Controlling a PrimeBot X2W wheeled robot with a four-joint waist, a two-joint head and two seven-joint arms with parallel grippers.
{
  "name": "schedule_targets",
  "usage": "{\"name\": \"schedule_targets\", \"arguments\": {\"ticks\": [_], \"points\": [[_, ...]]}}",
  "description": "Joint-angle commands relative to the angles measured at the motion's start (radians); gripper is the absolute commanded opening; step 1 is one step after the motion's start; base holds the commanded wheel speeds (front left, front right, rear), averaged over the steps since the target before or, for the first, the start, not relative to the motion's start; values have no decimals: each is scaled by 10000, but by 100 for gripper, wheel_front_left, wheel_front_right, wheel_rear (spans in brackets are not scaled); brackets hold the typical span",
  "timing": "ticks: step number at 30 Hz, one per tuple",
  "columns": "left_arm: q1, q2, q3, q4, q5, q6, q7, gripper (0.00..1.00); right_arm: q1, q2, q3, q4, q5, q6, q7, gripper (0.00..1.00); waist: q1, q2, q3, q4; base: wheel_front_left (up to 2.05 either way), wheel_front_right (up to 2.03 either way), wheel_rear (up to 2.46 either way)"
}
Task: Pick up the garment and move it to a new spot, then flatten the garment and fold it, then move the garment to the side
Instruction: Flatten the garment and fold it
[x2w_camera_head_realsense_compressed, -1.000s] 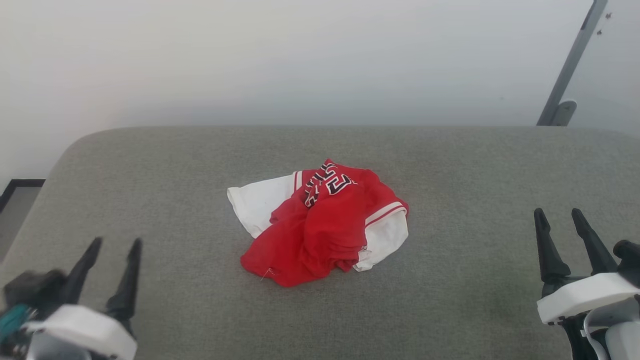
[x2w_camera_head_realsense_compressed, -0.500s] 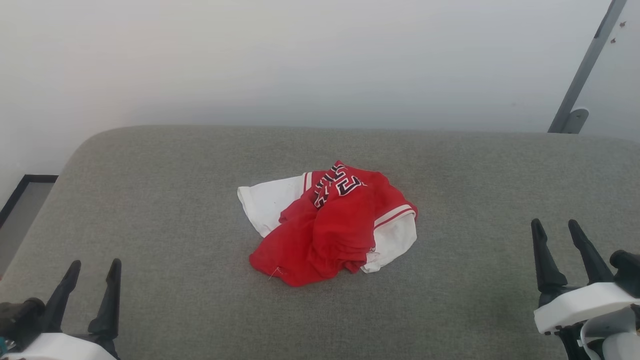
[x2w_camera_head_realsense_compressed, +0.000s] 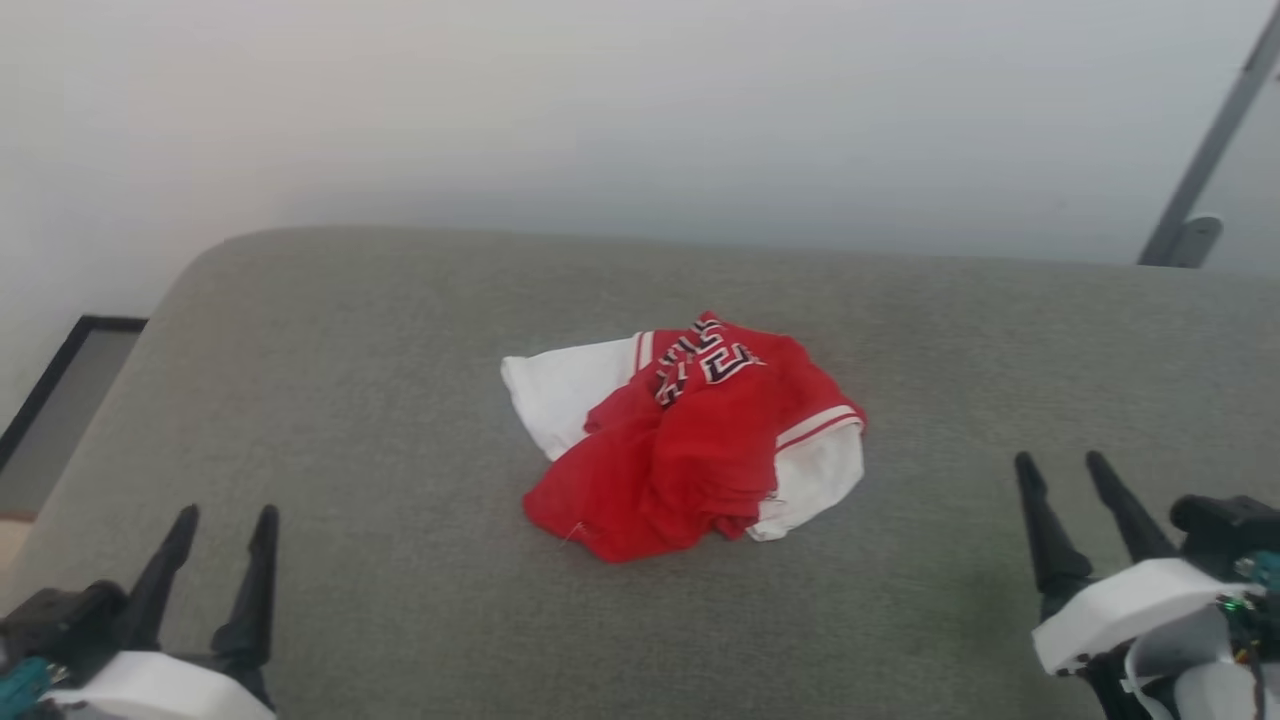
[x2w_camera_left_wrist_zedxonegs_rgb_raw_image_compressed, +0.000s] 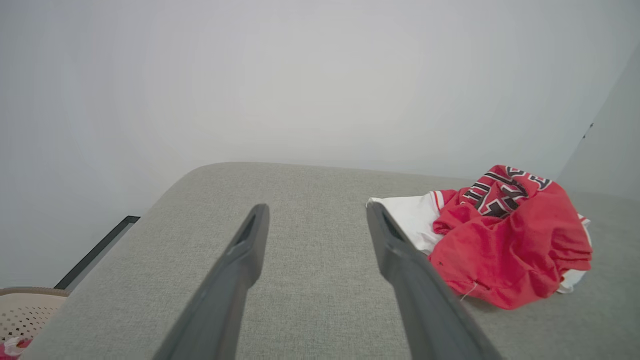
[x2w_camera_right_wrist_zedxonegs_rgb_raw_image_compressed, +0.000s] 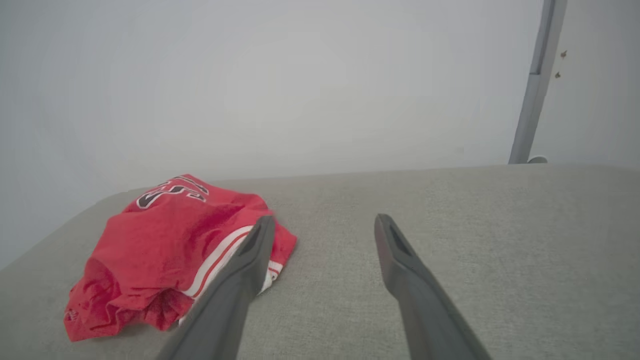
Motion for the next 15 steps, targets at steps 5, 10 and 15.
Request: {"name": "schedule_targets", "arguments": {"ticks": [5,10,15], "points": [[-508,-198,-370,-145,193,-21,91,100,-468,-146,449,210,254,0,819,100,0,-1,479,652,0,0,0],[-971,-447,-747,-95,332,-126,56,100,-1054,-410,1038,410,259,0,1719,100,0,-1,1025,1228,0,0,0],[-1429,-751,-1120,110,537,-194,-15,100,-1569,-794,1721,688,149,0,2739,100,0,-1,1517,1737,0,0,0]]}}
